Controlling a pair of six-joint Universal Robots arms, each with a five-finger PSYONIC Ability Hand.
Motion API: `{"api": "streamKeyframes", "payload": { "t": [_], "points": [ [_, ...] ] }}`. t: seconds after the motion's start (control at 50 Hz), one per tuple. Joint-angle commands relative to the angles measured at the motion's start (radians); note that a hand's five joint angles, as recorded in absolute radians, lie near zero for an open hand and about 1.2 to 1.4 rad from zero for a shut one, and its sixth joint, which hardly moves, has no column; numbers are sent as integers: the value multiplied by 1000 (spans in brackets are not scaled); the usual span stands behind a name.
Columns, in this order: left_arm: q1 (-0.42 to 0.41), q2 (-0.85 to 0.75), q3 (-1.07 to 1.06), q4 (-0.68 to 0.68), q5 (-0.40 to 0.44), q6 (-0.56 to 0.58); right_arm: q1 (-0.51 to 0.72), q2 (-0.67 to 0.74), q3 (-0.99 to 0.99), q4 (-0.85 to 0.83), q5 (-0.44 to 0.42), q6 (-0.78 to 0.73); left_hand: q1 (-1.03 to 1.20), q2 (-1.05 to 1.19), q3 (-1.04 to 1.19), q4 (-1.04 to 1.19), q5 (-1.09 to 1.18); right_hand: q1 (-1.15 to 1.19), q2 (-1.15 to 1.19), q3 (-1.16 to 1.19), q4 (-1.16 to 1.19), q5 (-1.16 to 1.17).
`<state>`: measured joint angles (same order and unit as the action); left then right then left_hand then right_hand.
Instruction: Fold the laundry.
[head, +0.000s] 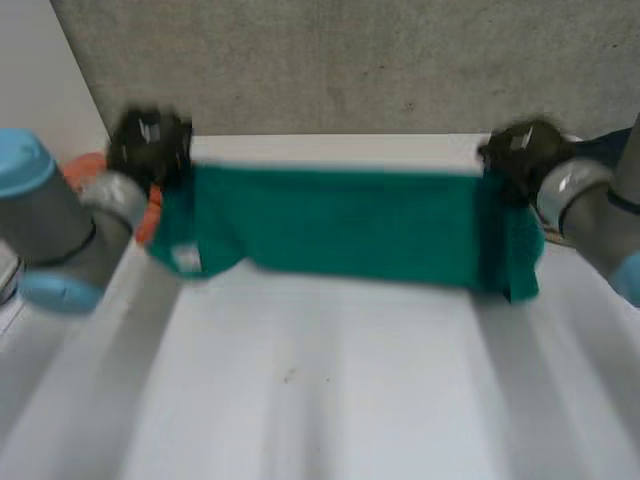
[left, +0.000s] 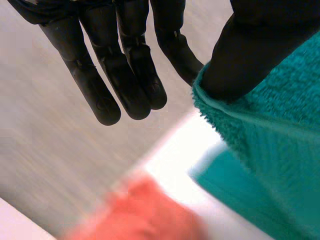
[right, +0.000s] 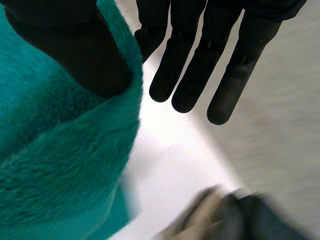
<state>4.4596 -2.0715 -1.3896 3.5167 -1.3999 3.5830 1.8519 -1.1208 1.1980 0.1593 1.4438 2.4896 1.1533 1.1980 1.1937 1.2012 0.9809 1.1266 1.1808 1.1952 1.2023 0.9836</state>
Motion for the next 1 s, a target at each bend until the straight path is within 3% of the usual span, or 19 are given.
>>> {"api": "streamKeyframes", "payload": {
  "t": [0.02, 0.08, 0.18, 0.36, 0.62, 0.68, 0.76, 0.88, 1.0],
  "points": [
    [-13, -24, 378, 355, -28, -70, 3, -27, -100, -584, 112, 172, 243, 198, 203, 195, 241, 270, 215, 201, 194, 238],
    [-11, -22, 412, 460, -48, -147, 12, -53, -74, -776, 119, 184, 243, 198, 203, 195, 241, 270, 215, 201, 194, 238],
    [-13, -15, 371, 432, -82, -179, 46, -42, -43, -796, 95, 181, 243, 198, 203, 195, 241, 270, 215, 201, 194, 238],
    [-14, 21, 14, 309, -84, -176, 52, 21, 90, -672, 44, 183, 243, 198, 203, 195, 241, 270, 215, 201, 194, 238],
    [-42, 105, -405, 252, -67, -133, 40, 87, 305, -276, -2, 126, 243, 198, 203, 195, 241, 265, 211, 196, 189, 233],
    [-42, 158, -459, 235, -65, -115, 33, 61, 304, -215, 0, 129, 243, 198, 203, 195, 241, -130, -184, -199, -206, -162],
    [-43, 217, -502, 232, -64, -107, 12, -34, 272, -138, -8, 127, 243, 198, 203, 195, 241, -415, -470, -484, -491, -447],
    [-37, 248, -531, 228, -12, -105, -5, -71, 137, 32, -13, 120, 243, 198, 203, 195, 241, -619, -673, -687, -694, -650],
    [-29, 249, -540, 226, 7, -105, -13, 65, -80, 218, -62, 117, 243, 198, 203, 195, 241, -607, -661, -676, -683, -639]
  ]
}}
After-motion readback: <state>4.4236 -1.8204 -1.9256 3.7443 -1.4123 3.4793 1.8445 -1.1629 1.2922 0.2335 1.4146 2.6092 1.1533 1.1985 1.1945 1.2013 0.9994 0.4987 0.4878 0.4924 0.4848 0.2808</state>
